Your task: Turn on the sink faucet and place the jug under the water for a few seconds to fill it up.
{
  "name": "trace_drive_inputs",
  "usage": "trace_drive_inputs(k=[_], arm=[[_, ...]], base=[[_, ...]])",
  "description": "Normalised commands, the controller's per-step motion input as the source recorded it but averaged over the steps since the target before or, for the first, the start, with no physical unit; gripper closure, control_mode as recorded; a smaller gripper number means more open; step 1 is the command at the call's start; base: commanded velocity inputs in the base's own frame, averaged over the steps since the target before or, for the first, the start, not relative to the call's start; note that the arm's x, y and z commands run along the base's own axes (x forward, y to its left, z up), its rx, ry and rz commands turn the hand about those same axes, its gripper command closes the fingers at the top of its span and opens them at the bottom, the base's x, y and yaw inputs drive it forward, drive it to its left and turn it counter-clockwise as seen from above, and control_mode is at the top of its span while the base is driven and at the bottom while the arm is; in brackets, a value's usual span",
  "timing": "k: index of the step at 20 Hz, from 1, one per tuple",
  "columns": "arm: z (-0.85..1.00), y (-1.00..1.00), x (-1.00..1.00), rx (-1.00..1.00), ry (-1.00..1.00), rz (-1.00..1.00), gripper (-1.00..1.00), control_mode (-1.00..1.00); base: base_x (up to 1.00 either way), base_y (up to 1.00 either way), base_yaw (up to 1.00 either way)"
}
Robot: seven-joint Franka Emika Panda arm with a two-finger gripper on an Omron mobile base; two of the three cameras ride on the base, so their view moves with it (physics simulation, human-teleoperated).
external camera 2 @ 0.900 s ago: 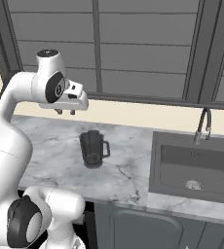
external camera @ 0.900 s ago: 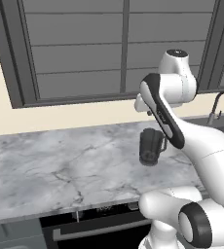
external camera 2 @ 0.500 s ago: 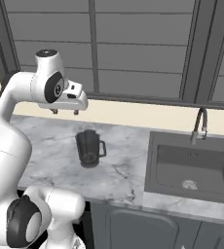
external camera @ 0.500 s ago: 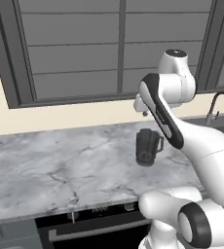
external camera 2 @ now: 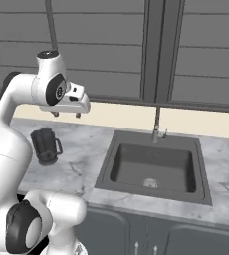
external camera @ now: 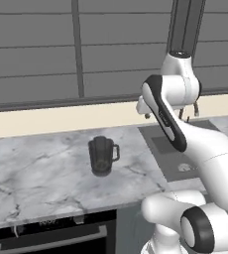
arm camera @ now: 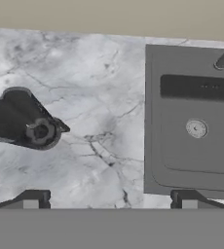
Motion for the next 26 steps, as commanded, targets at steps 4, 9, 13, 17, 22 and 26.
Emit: trace_drive_inputs(k=[4,9,13,17,22,26], arm=[[0.0,0.0,0.0,0.0,0.0,0.0,-1.0,1.0],[0.0,0.0,0.0,0.0,0.0,0.0,-1.0,1.0],[0.0,0.0,0.0,0.0,0.0,0.0,-1.0,1.0],[0.0,0.0,0.0,0.0,0.0,0.0,-1.0,1.0],[0.0,0.0,0.0,0.0,0.0,0.0,-1.0,1.0],[0.0,0.0,0.0,0.0,0.0,0.0,-1.0,1.0]], base=[[0.0,-0.76,0.0],[0.0,-0.62,-0.02],[0.01,-0.56,-0.03],[0.13,-0.56,-0.05],[0.19,-0.37,-0.04],[0.18,-0.15,-0.01]])
